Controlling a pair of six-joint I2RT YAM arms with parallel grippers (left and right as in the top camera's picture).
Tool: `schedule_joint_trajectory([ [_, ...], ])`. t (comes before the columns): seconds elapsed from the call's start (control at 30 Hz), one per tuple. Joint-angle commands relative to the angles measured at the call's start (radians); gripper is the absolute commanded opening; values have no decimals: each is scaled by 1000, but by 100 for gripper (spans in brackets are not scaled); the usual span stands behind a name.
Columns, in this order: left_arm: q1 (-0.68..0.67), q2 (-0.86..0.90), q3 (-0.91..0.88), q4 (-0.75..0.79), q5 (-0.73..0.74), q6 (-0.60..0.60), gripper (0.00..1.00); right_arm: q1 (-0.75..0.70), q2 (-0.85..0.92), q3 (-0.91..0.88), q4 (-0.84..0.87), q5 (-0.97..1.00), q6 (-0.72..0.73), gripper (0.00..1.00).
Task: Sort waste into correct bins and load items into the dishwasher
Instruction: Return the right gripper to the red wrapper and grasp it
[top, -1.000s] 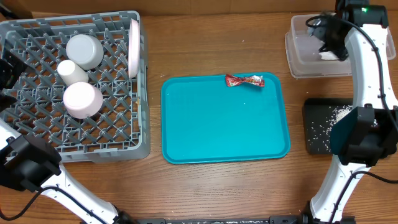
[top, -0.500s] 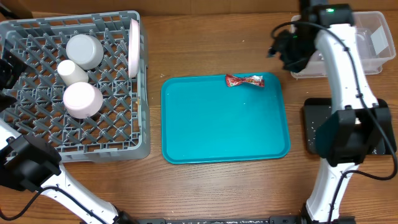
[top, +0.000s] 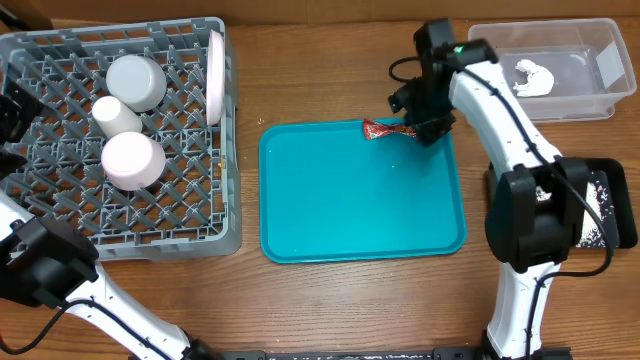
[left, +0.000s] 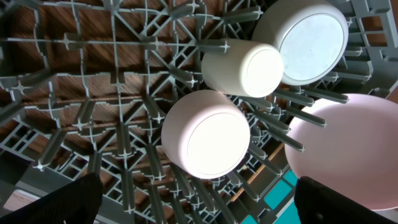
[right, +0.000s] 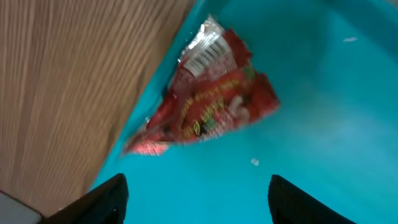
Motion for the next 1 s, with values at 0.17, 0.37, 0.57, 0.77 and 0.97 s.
schedule_joint_trajectory([
  [0.17,-7,-18,0,-2,-10,-9,100,15,-6,-132,195,-5,146,73],
  [0.37,-7,-18,0,-2,-10,-9,100,30,-6,-180,218,15,232,70],
  [0.57,-7,-18,0,-2,-10,-9,100,36,-6,-222,324,50,232,70],
  [0.77,-7,-18,0,-2,-10,-9,100,36,-6,-222,343,64,232,58],
  [0.97,-7,-18,0,-2,-10,-9,100,36,-6,-222,339,89,224,35],
])
